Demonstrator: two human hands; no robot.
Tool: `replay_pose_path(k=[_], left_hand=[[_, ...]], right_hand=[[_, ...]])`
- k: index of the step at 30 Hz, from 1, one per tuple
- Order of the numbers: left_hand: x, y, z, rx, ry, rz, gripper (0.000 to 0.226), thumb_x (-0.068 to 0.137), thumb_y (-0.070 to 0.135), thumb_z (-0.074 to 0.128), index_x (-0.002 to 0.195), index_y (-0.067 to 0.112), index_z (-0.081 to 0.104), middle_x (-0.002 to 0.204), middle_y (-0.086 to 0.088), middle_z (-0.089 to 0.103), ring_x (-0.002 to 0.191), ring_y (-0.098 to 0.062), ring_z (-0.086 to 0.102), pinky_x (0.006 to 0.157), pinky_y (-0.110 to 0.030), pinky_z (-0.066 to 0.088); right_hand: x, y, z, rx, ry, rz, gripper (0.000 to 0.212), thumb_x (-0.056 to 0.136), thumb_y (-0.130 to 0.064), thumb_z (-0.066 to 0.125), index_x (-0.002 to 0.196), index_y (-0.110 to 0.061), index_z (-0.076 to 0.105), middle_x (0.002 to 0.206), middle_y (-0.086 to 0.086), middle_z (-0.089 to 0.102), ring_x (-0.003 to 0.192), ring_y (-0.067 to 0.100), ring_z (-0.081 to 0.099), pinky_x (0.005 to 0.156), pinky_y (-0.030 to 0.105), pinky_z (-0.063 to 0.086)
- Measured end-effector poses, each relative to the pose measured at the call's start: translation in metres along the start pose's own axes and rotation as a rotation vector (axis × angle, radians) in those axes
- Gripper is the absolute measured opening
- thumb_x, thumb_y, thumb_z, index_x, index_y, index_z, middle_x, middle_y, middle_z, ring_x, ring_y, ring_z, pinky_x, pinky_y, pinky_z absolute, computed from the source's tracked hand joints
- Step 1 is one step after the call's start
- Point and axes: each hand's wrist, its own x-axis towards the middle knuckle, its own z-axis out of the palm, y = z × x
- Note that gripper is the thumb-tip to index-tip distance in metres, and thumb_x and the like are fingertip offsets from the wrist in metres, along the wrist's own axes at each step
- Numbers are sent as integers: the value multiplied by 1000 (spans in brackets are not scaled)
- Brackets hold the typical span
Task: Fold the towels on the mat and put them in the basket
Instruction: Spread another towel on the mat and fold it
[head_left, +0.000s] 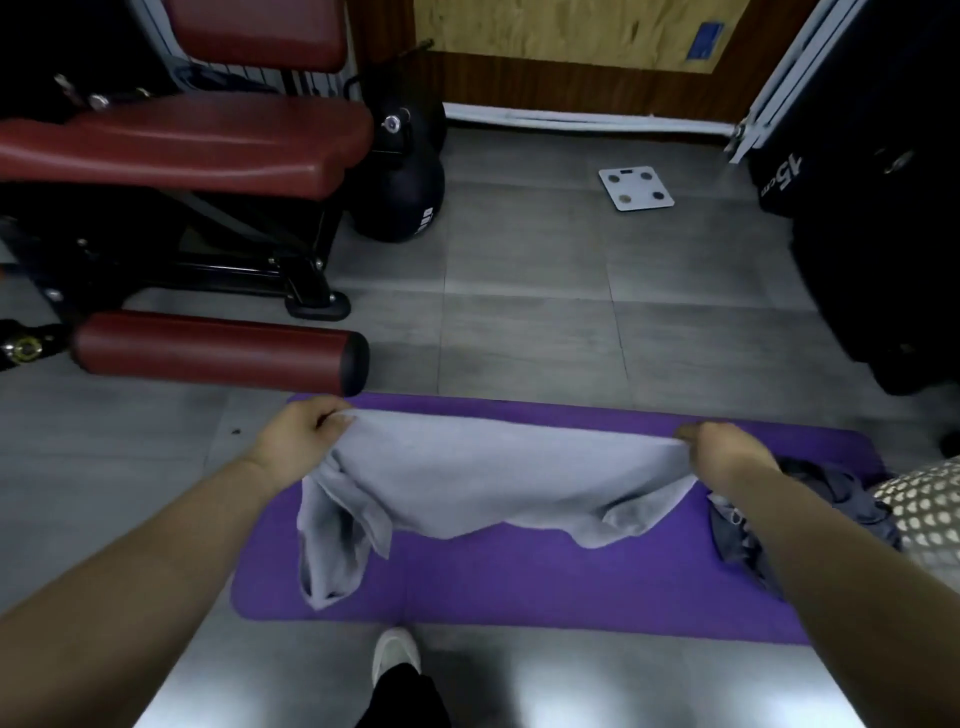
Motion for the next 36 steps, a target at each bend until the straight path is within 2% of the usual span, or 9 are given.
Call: replay_pose_path(k=[5,8,12,17,20,24,29,33,36], left_hand=[[50,4,-3,-34,5,117,15,94,8,45,95,12,59,78,0,56,77,-16,50,56,-10,36],[59,-23,30,36,-109,164,22,93,9,46,77,20,56,58,13,51,61,-7,49,54,-10,35],[75,-82,121,133,-220,150,20,94,27,41,87,21,59,75,-3,63,71,-9,61,63,-18,39],[97,-192,269,500,-408,189,78,56,66,-5,103,38,51,113,-2,62,105,-21,59,83,-25,42],[117,-255,349,595,-479,372,53,82,62,8,96,28,45,93,-3,66,86,-18,66,70,-24,50],[152,-326,435,768,-733,332,37,92,45,30,111,26,55,119,1,59,109,-17,55,90,-23,42],[244,-340,497,592,-392,659,34,75,42,34,64,27,62,72,9,68,62,-7,67,51,-14,46],[306,-319,532,550,-227,329,42,95,27,43,136,16,41,148,-1,32,134,-17,36,108,-26,30],[314,-316,537,589,-371,120,65,94,34,43,147,21,8,156,1,3,143,-16,8,116,-30,12]], right_hand=[[36,0,-11,75,275,49,34,84,4,47,115,-4,59,121,17,53,105,38,55,82,37,43],[55,18,24,-203,450,-209,29,47,14,72,73,1,70,70,20,64,59,40,62,51,41,50],[105,41,134,-279,387,-385,40,56,-9,33,61,-10,72,57,8,64,43,30,58,39,29,47],[173,62,322,-291,87,-425,44,57,-12,27,56,-17,71,62,6,67,45,30,61,36,31,49],[206,60,414,-314,-127,-338,47,71,-4,32,90,-15,73,93,13,69,79,38,66,65,45,58],[257,64,490,-9,-306,-40,47,91,-15,45,135,-28,41,141,0,40,127,20,43,101,24,34],[339,87,533,442,289,216,42,81,-17,48,114,7,60,118,31,56,112,45,50,97,42,36],[393,105,538,602,256,512,45,90,-19,53,130,-1,46,132,30,44,124,43,38,104,43,28],[403,113,546,471,144,504,44,90,-22,53,130,-7,45,132,24,44,123,40,40,104,43,32]])
